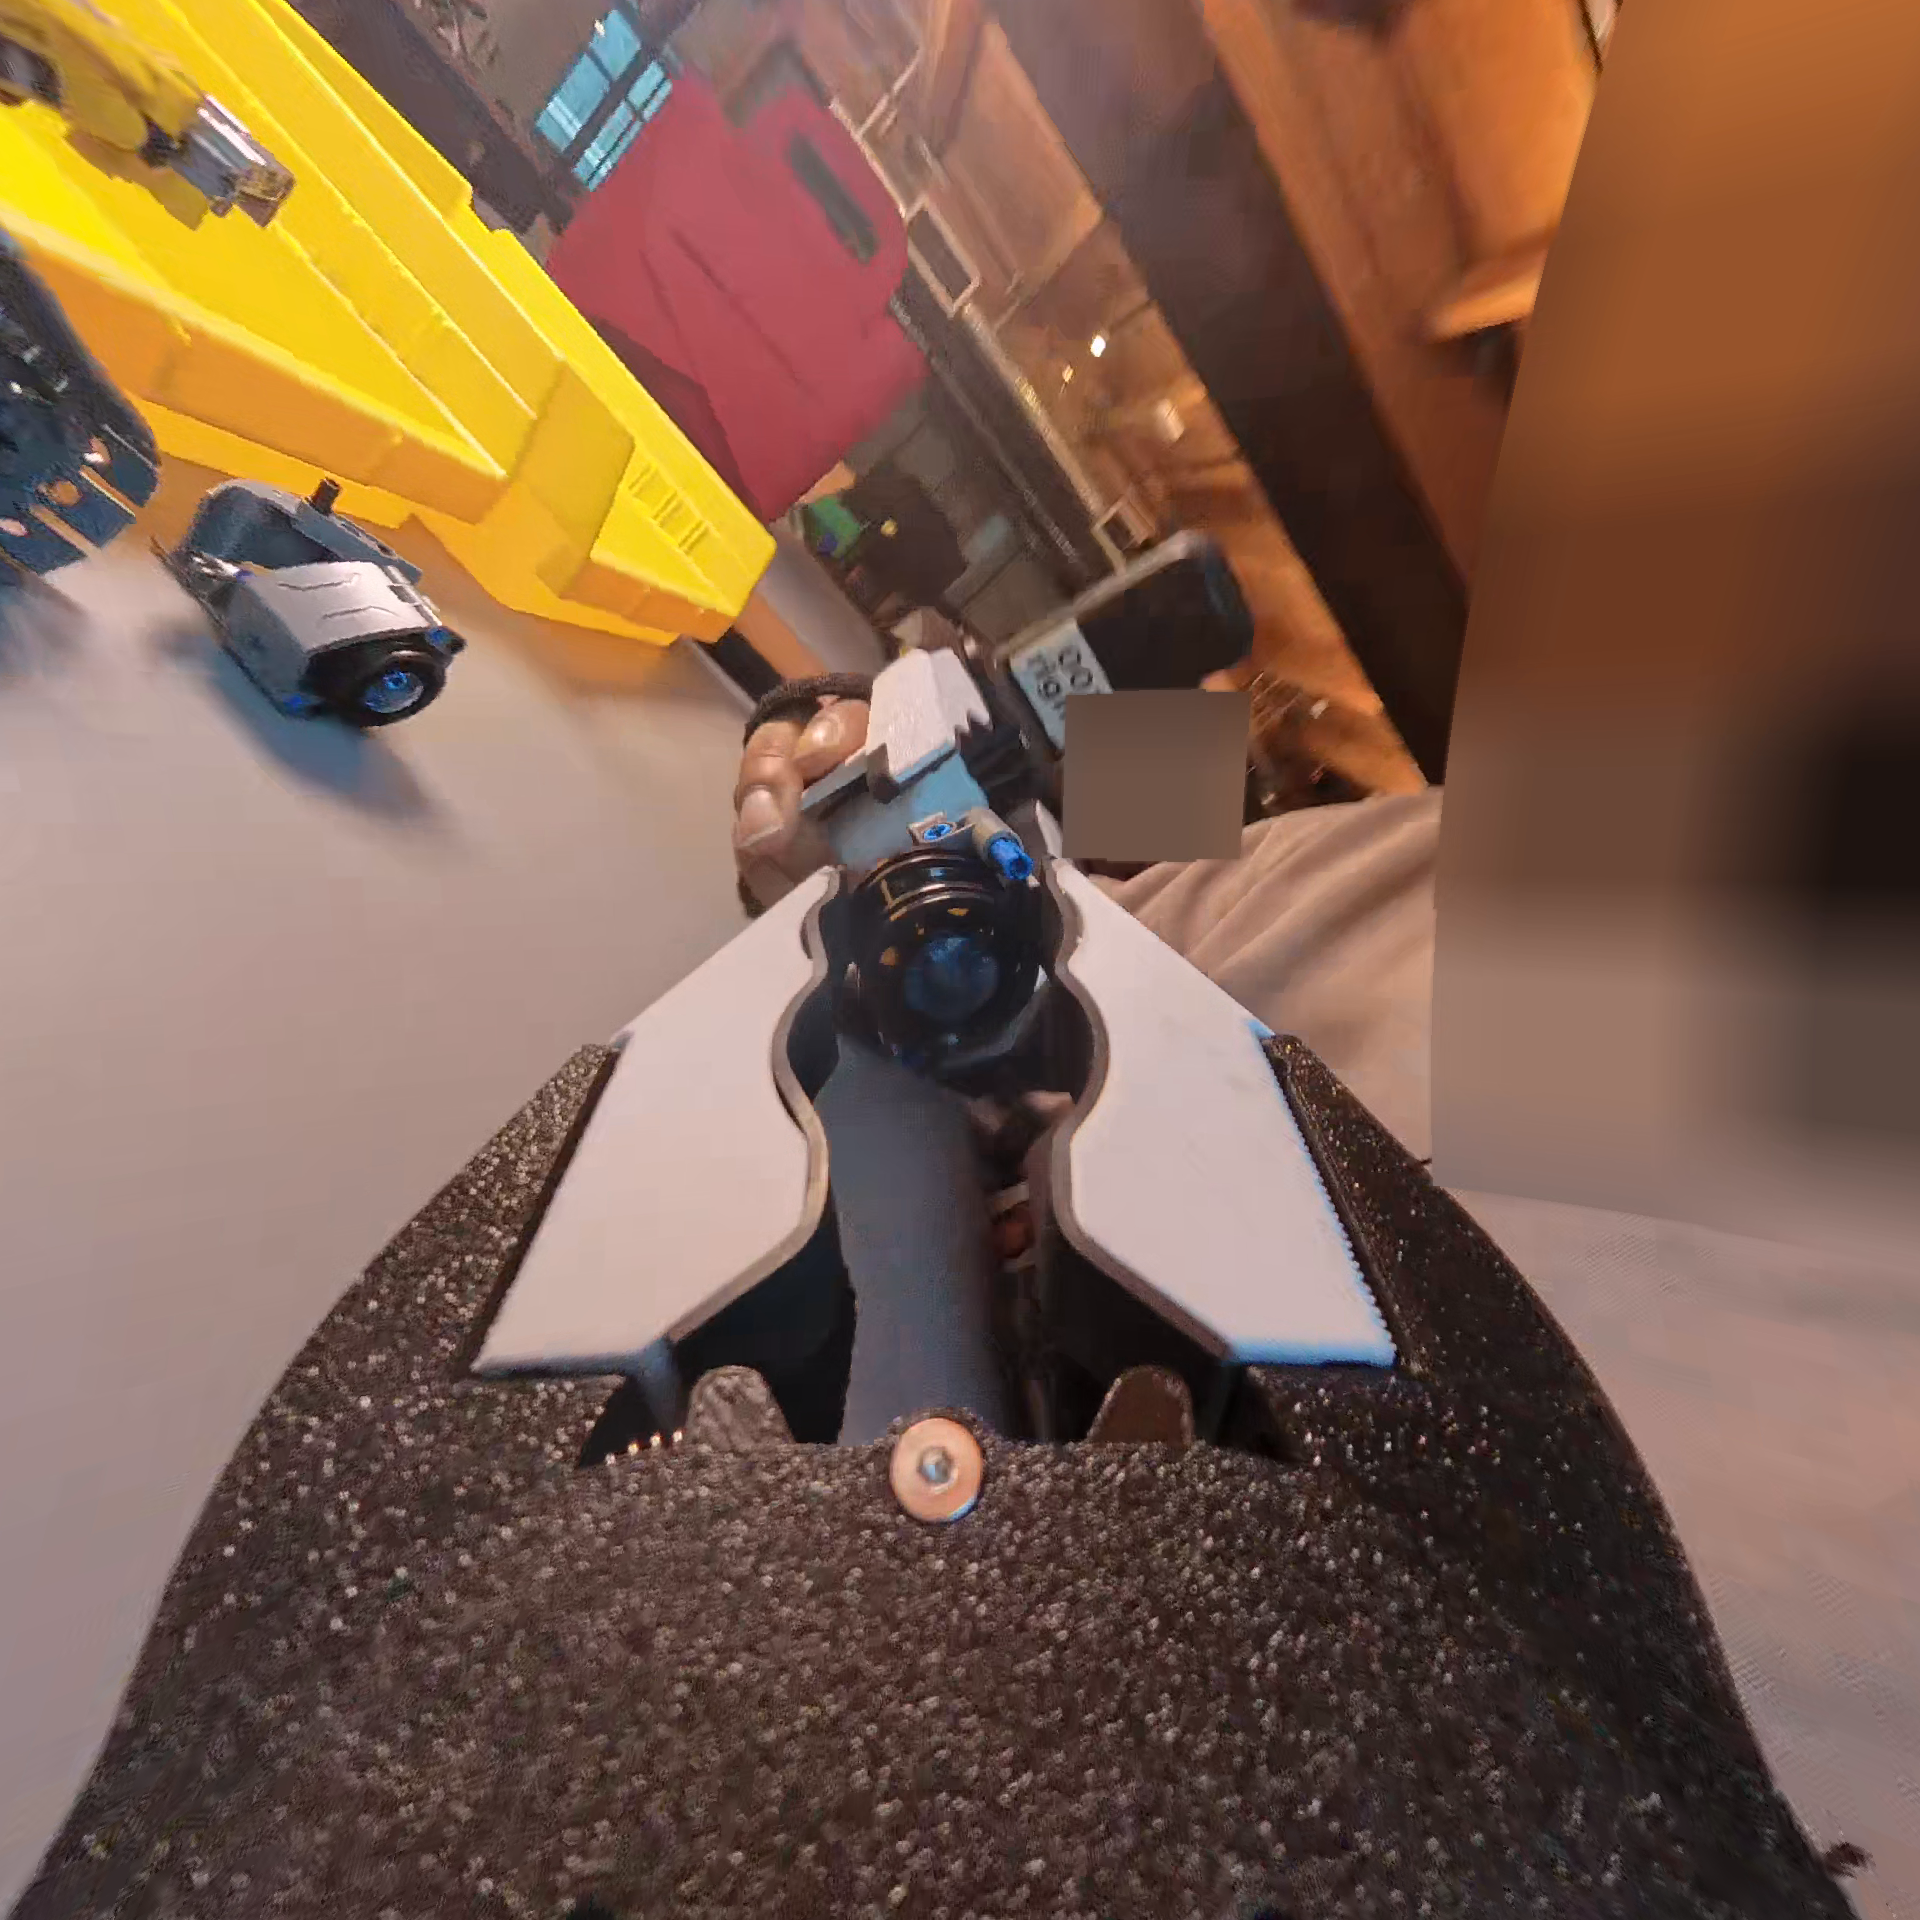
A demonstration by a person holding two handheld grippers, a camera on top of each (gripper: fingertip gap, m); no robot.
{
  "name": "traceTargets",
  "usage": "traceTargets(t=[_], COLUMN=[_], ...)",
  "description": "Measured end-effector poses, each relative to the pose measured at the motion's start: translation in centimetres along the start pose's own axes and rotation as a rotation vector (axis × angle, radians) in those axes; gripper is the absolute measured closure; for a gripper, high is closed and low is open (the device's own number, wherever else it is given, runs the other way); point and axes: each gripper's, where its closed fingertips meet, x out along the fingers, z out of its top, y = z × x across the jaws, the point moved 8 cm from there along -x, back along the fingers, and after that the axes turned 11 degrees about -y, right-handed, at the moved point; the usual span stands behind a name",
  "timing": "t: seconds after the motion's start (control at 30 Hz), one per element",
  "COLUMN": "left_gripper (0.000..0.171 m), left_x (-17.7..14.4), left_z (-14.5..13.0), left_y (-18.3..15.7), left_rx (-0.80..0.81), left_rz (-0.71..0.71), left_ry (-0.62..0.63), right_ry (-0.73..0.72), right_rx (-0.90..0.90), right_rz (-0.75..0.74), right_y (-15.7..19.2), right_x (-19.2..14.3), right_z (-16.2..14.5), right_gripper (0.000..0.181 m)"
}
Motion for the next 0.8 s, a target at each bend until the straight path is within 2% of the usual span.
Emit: traceTargets(t=[0.13,0.2,0.27,0.33,0.47,0.57,0.8], left_gripper=[0.136,0.136,0.135,0.135,0.128,0.136,0.139], left_x=[0.2,0.5,0.8,0.8,0.4,0.5,0.5], left_z=[-0.2,-0.6,-1.0,-1.2,-0.8,-1.0,-1.0], left_y=[0.9,1.0,0.9,0.9,0.2,-0.3,-1.0], left_rx=[-0.235,-0.269,-0.291,-0.303,-0.231,-0.126,0.039], left_rz=[-0.040,-0.038,-0.045,-0.050,-0.080,-0.057,-0.049], left_ry=[-0.087,-0.086,-0.075,-0.060,-0.045,0.008,0.109], right_ry=[0.040,0.066,0.074,0.069,0.007,-0.028,-0.030], right_rx=[-0.112,-0.146,-0.165,-0.128,-0.003,0.040,0.111], right_rz=[-0.063,-0.082,-0.085,-0.055,-0.017,0.017,0.096], right_y=[0.6,0.8,0.9,0.9,0.2,0.3,0.4], right_x=[1.8,2.6,2.7,2.5,1.6,1.3,1.1], right_z=[0.2,0.1,-0.1,-0.1,0.1,0.3,0.2], right_gripper=[0.124,0.126,0.135,0.136,0.137,0.137,0.138])
